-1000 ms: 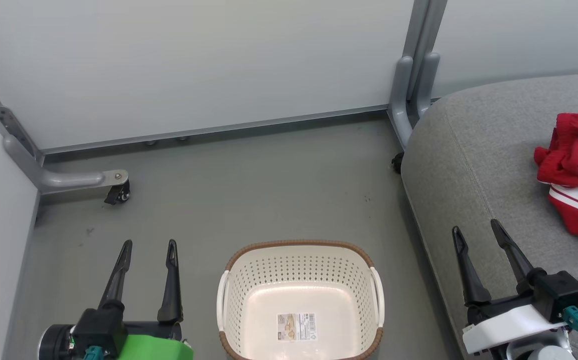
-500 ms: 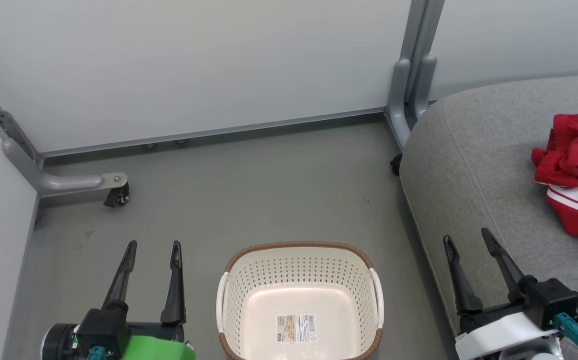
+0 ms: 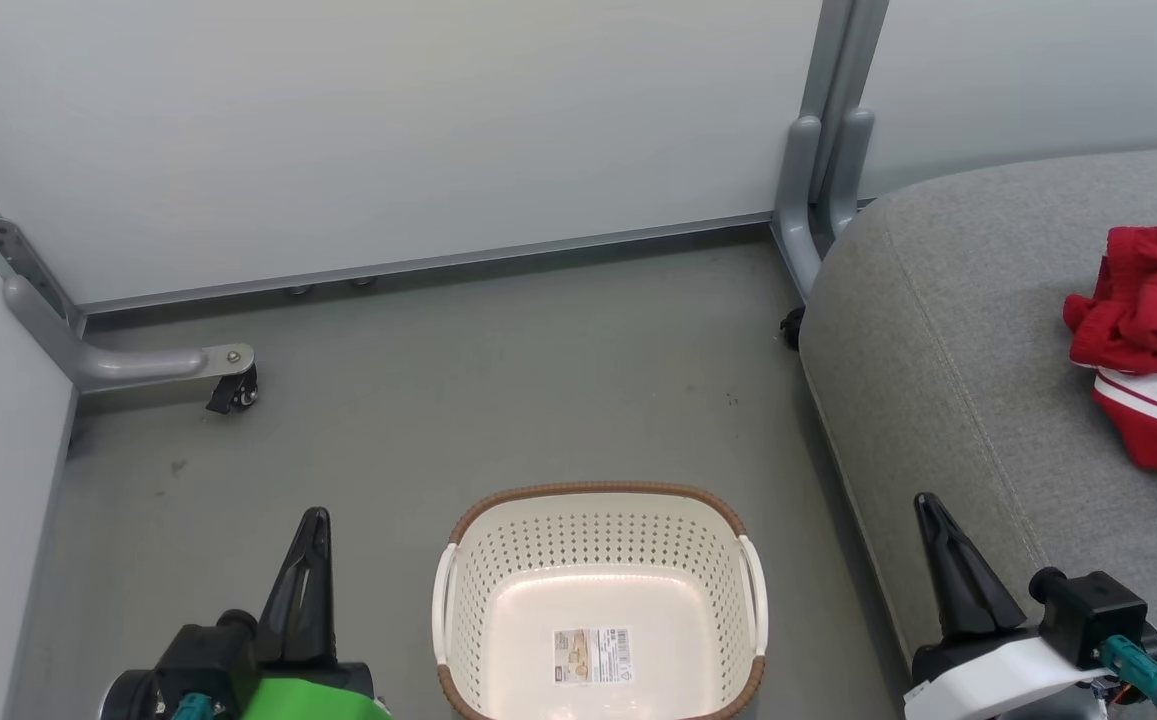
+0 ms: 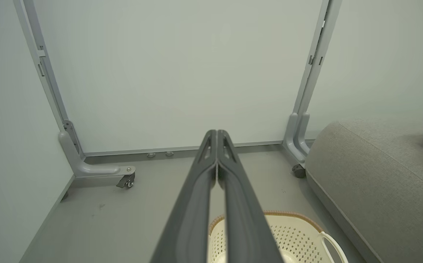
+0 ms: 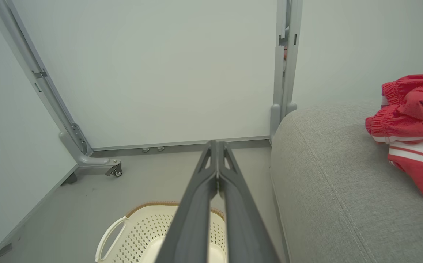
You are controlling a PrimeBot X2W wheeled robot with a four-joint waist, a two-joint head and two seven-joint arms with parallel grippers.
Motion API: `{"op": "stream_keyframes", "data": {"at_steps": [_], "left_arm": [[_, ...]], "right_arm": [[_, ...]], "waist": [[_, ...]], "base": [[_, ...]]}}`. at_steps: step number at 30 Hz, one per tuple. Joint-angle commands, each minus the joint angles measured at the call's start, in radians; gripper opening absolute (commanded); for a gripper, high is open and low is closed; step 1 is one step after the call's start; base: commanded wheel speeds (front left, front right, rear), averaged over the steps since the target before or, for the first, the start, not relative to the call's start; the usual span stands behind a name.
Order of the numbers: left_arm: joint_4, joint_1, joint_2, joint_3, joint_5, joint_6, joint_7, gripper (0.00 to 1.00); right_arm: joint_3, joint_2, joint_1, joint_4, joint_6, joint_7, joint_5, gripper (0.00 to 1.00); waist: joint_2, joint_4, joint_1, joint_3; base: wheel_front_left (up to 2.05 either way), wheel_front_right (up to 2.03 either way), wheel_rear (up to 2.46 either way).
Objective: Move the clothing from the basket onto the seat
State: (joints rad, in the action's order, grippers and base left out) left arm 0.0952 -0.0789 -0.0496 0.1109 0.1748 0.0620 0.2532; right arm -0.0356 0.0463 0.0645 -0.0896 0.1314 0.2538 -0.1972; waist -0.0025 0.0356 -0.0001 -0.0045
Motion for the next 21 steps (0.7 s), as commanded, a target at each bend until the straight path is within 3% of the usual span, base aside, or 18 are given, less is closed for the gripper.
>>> {"op": "stream_keyframes", "data": {"at_steps": [1,21], "left_arm": [[-0.013,0.009,-0.006,-0.006,0.053,0.002,-0.007,0.00],[0.035,0.061,-0.025,-0.037,0.431,0.021,-0.080,0.00]], "right_arm": [[0.004,0.007,-0.014,0.010,0.000,-0.009,-0.052,0.00],[0.021,0.023,-0.058,-0.032,0.000,-0.085,-0.420,0.00]], "waist": [[0.0000,0.000,0.0001,0.000],[0.0004,-0.006,0.0001,0.001]], "base": [[0.00,0.00,0.00],[0.00,0.00,0.00]]}}
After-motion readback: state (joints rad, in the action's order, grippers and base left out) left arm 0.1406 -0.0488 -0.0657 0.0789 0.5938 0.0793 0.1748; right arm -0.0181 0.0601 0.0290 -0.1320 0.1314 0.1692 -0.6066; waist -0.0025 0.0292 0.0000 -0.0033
